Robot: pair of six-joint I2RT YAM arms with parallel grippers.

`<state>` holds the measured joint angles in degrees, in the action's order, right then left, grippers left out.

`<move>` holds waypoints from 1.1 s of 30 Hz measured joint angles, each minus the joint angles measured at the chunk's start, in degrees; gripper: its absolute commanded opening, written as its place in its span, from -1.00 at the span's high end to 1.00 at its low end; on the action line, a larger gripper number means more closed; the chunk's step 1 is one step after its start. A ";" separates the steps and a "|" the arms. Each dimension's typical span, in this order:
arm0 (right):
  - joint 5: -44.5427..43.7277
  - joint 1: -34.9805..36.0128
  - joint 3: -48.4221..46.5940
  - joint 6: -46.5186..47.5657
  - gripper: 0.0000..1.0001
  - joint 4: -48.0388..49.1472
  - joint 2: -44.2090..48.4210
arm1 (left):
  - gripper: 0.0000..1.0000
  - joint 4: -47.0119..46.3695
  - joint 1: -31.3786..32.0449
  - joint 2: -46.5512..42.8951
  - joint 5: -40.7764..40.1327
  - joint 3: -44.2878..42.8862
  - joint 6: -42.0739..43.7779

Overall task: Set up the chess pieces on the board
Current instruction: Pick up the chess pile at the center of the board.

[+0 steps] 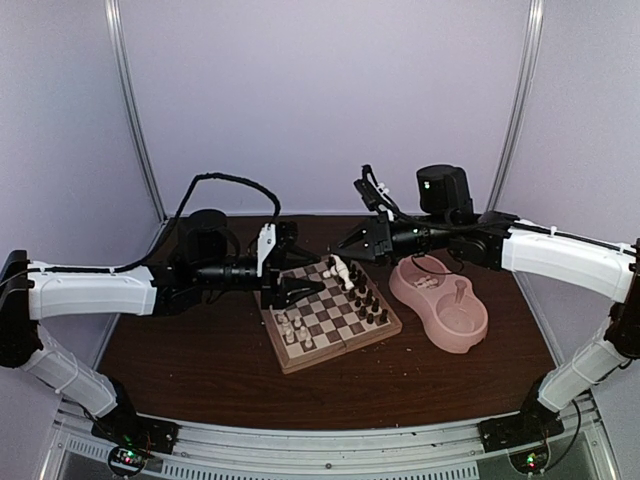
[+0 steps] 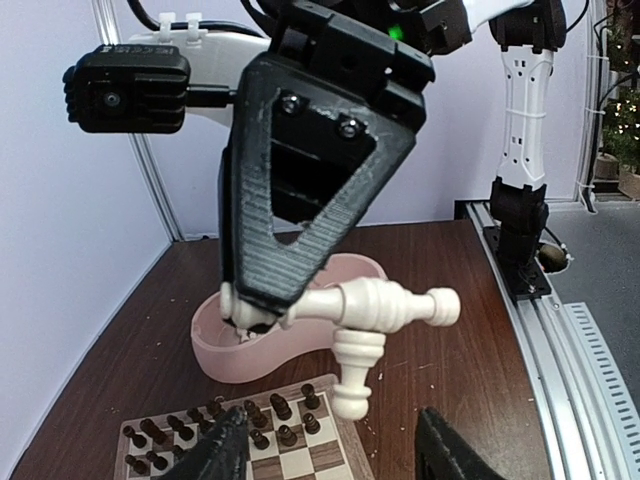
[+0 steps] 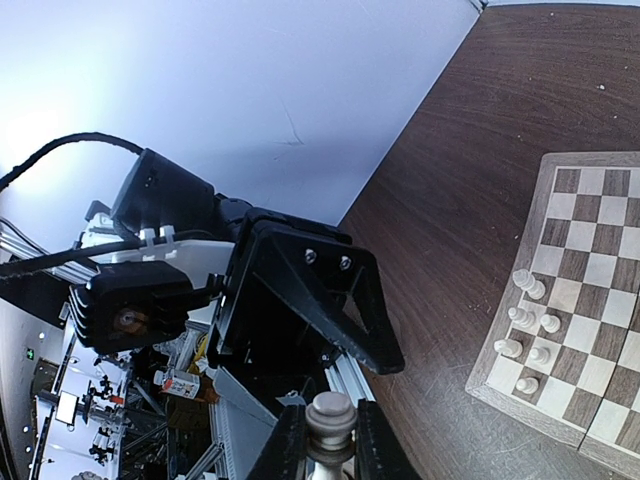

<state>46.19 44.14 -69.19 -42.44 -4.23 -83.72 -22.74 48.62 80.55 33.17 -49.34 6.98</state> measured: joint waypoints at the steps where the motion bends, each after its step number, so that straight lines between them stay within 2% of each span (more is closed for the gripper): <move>1: 0.00 0.00 0.00 0.00 0.68 0.02 -0.04 | -0.09 -0.02 0.04 0.13 0.31 -0.09 0.02; 12: -0.02 0.26 -0.09 -0.13 0.69 0.81 -0.13 | 0.01 -0.13 0.20 0.55 1.84 -0.39 0.00; 27: -0.07 0.26 -0.11 -0.46 0.69 1.09 -0.24 | 0.32 -1.14 0.20 1.18 1.81 -1.09 -0.26; 33: -0.11 0.26 -0.11 -0.48 0.69 1.11 -0.24 | 0.54 -1.22 0.20 1.20 2.03 -1.81 -0.37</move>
<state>46.09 44.40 -69.30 -42.92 -3.11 -83.96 -23.97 48.82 81.76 35.20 -51.16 6.61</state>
